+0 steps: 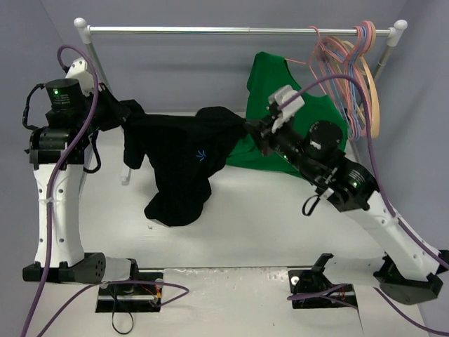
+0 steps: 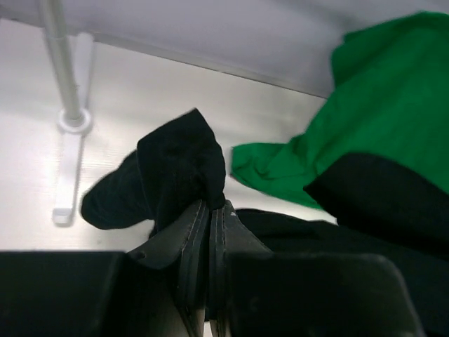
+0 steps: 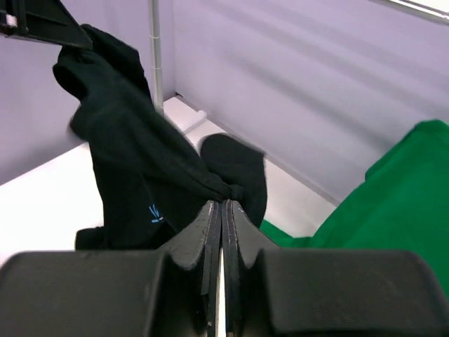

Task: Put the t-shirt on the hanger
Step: Move the tshirt to the center of the board

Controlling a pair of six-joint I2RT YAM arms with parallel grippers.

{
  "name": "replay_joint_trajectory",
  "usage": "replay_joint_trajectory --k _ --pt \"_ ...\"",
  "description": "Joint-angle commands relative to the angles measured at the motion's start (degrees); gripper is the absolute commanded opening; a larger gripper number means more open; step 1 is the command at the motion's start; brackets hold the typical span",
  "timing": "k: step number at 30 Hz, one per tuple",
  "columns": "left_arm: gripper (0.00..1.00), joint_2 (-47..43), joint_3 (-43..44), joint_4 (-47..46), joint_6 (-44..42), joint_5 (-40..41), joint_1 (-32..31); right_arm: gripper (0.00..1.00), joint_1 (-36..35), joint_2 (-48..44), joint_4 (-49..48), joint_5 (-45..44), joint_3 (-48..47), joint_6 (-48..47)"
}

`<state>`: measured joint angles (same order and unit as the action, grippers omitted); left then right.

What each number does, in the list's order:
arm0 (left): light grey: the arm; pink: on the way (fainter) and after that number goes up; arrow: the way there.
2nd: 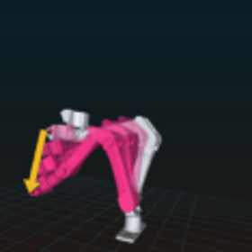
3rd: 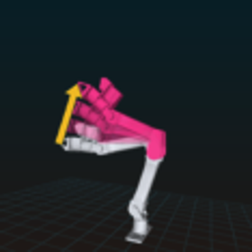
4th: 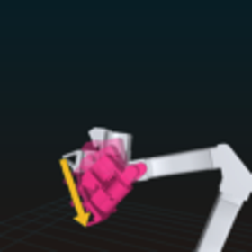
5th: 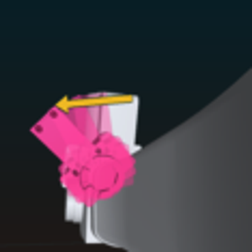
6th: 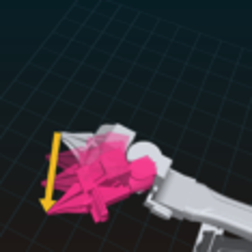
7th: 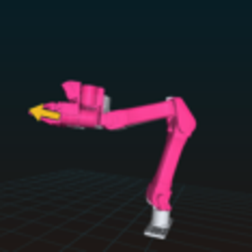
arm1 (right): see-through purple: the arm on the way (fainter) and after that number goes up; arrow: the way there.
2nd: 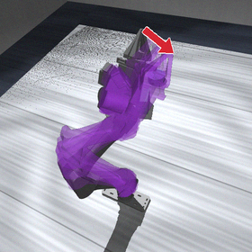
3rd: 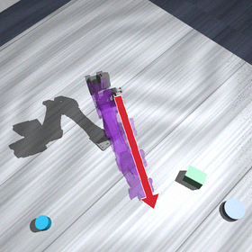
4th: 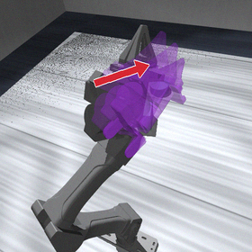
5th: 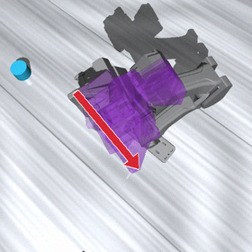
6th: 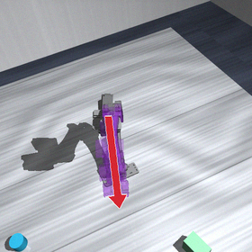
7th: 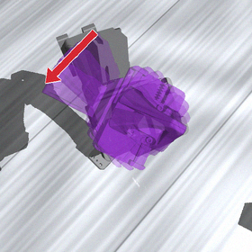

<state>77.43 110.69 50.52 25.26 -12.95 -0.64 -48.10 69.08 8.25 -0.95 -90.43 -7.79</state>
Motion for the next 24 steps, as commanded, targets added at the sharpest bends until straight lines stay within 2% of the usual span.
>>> replay_joint_trajectory --k 1,4,7,8,12,16,20,21,24 --pt "0.0 -1.8 1.0 1.6 -1.8 -9.1 -0.1 0.0 -0.3 -3.0 -0.9 -3.0 6.9 3.7" --pt "0.0 -2.6 -1.0 4.8 -2.3 -16.8 -1.7 0.0 -0.4 -6.0 2.9 -0.5 10.8 7.3" --pt "0.0 -5.0 -3.6 7.2 -5.3 -17.5 -4.6 0.0 -0.4 -9.5 3.4 2.0 13.8 10.3" --pt "0.0 -6.0 -7.0 6.3 -5.7 -17.5 -5.5 0.0 -0.3 -10.9 3.5 1.8 15.5 10.9" --pt "0.04 -5.6 -15.6 3.5 -3.7 -19.1 -6.4 0.0 -0.4 -9.9 6.6 -2.5 18.1 12.5" --pt "0.04 -3.9 -27.7 -3.6 0.0 -11.8 -11.6 0.0 0.0 -7.4 8.3 -8.3 21.8 14.5" --pt "0.05 0.6 -35.6 -11.2 5.7 -5.6 -12.2 0.0 3.6 -4.1 8.9 -7.6 24.5 15.8" --pt "0.07 1.3 -36.5 -12.5 6.5 -4.2 -12.2 0.0 5.0 -3.3 9.2 -6.6 24.4 16.0" --pt "0.22 4.4 -36.3 -15.0 7.7 -0.6 -12.2 0.0 11.2 -1.0 10.1 -2.3 23.9 15.7"
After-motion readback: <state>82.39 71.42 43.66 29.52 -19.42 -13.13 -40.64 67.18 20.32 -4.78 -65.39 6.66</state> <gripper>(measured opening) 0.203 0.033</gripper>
